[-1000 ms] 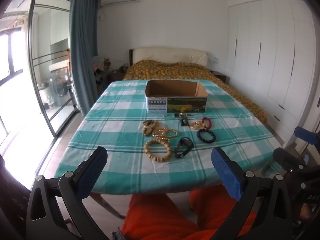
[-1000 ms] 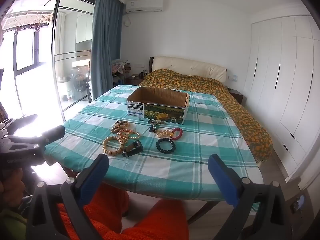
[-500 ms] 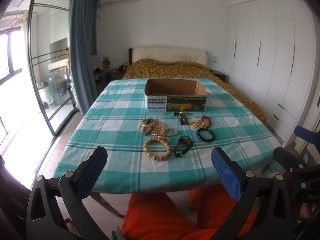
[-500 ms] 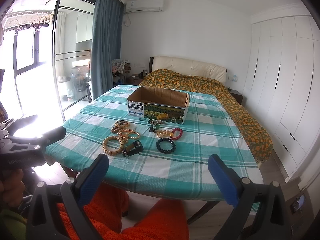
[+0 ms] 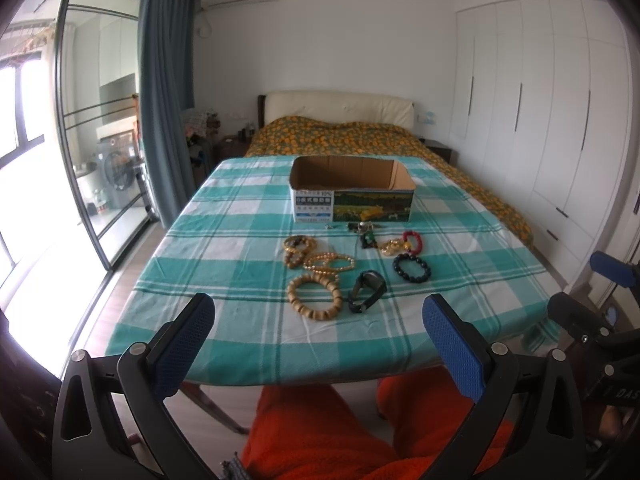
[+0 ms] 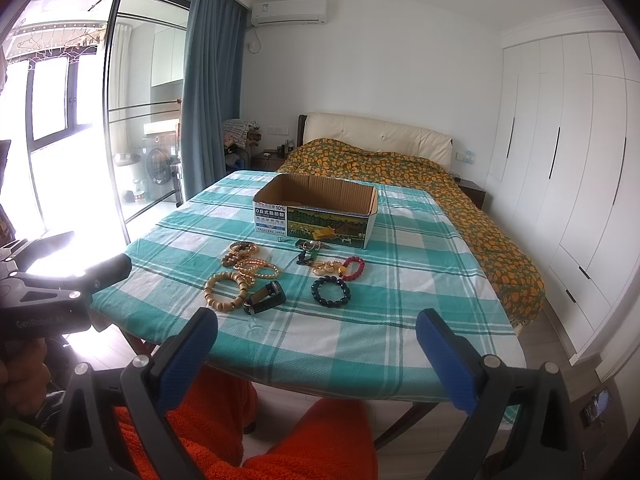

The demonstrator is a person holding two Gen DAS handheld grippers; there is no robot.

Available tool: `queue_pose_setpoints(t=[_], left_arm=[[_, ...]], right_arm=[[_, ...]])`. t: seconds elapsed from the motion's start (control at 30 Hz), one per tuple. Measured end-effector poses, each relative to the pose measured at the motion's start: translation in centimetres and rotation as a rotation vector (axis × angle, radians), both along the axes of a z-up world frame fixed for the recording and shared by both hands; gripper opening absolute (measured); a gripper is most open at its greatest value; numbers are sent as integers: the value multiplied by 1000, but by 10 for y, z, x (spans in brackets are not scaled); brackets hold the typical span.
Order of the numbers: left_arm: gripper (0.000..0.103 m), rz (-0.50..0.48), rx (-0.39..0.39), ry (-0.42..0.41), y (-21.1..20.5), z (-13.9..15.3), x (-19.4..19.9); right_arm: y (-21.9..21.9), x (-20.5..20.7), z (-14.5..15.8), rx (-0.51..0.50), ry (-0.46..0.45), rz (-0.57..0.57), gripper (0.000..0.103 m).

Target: Organize jewelry

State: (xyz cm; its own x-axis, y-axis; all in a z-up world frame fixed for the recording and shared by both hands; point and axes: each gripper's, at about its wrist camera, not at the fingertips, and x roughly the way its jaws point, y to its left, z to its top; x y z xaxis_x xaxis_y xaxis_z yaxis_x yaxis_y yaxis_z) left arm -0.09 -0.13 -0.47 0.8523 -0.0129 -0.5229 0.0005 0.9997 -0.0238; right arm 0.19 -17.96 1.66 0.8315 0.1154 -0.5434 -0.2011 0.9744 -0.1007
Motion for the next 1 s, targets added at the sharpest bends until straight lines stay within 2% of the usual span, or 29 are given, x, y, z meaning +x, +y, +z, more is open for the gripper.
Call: queue_pose_setpoints(t=[1.0], left_arm=[[103, 12, -9, 16, 5, -6, -1]], right_arm=[[0, 1, -1, 0, 0, -1, 101]])
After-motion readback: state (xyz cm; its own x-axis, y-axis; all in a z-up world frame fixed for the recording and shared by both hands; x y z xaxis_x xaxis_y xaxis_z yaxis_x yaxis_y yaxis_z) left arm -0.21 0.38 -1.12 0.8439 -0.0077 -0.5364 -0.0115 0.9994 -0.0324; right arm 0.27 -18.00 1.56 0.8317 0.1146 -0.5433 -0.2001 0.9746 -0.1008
